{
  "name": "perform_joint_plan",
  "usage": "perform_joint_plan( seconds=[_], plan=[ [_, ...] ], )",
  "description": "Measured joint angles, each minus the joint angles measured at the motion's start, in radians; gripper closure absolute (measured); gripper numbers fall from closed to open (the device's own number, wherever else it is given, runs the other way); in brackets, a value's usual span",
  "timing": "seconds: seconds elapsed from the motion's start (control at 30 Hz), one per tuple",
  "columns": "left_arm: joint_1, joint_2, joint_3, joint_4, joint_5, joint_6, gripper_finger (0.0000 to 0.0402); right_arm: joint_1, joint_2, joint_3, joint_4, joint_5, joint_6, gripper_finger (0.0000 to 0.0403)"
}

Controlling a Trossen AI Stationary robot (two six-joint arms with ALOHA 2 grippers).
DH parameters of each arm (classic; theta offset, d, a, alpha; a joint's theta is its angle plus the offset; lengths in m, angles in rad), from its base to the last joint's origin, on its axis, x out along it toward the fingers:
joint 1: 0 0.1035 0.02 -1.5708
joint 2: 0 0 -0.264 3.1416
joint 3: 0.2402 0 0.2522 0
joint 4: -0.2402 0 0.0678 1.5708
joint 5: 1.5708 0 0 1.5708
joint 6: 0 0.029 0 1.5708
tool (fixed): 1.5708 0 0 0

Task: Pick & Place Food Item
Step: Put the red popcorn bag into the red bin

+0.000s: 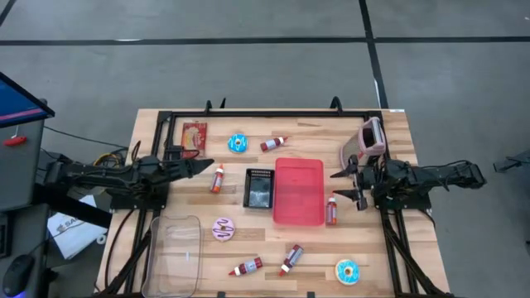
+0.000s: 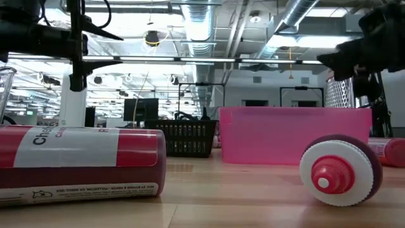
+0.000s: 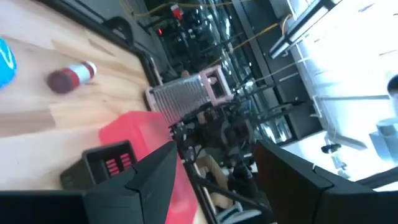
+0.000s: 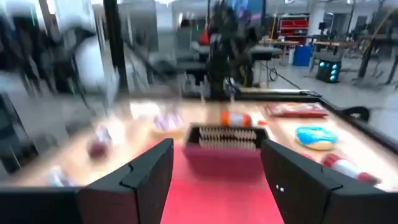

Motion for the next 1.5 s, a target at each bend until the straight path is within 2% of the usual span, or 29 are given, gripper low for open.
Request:
perform_joint_plan(
  seconds=[0.17, 0.27, 0.43, 0.57, 0.8, 1.0, 1.07, 1.13, 1.2, 1.3, 1.37, 1.43, 1.5],
  plan=[
    [-0.062, 0.082, 0.000, 0.121, 0.035, -0.040, 0.0188, -0.009, 0.000, 0.000, 0.173, 0.000, 0.184, 0.0168],
    [-0.115, 0.133, 0.000, 0.287, 0.034, -0.024, 0.0188, -0.008, 0.000, 0.000, 0.281, 0.000, 0.443, 0.0168],
    [-0.190, 0.211, 0.000, 0.635, 0.004, 0.185, 0.0188, -0.009, 0.007, 0.005, 0.436, 0.106, 0.638, 0.0168],
    [-0.202, 0.257, 0.000, 0.785, -0.050, 0.320, 0.0188, -0.009, 0.004, 0.014, 0.616, 0.113, 0.676, 0.0168],
    [-0.160, 0.325, 0.031, 0.758, -0.159, 0.401, 0.0188, 0.006, 0.007, 0.013, 0.705, 0.127, 0.683, 0.0168],
    [-0.117, 0.339, 0.147, 0.478, -0.198, 0.465, 0.0188, 0.006, 0.014, 0.014, 0.702, 0.290, 0.695, 0.0168],
    [-0.097, 0.334, 0.187, 0.399, -0.170, 0.480, 0.0188, 0.006, 0.014, 0.014, 0.681, 0.355, 0.733, 0.0168],
    [-0.076, 0.335, 0.222, 0.397, -0.105, 0.513, 0.0188, 0.006, 0.014, 0.014, 0.655, 0.390, 0.743, 0.0168],
    [-0.051, 0.334, 0.247, 0.478, -0.009, 0.533, 0.0188, 0.006, 0.014, 0.014, 0.648, 0.396, 0.745, 0.0168],
    [-0.008, 0.329, 0.272, 0.686, 0.171, 0.545, 0.0188, 0.006, 0.014, 0.015, 0.649, 0.417, 0.748, 0.0168],
    [0.031, 0.323, 0.302, 0.789, 0.244, 0.545, 0.0188, 0.006, 0.014, 0.016, 0.655, 0.420, 0.736, 0.0168],
    [0.070, 0.299, 0.352, 0.774, 0.274, 0.575, 0.0188, 0.003, 0.014, 0.016, 0.657, 0.420, 0.735, 0.0168],
    [0.093, 0.274, 0.437, 0.630, 0.283, 0.655, 0.0189, 0.005, 0.014, 0.016, 0.665, 0.420, 0.742, 0.0168]
  ],
)
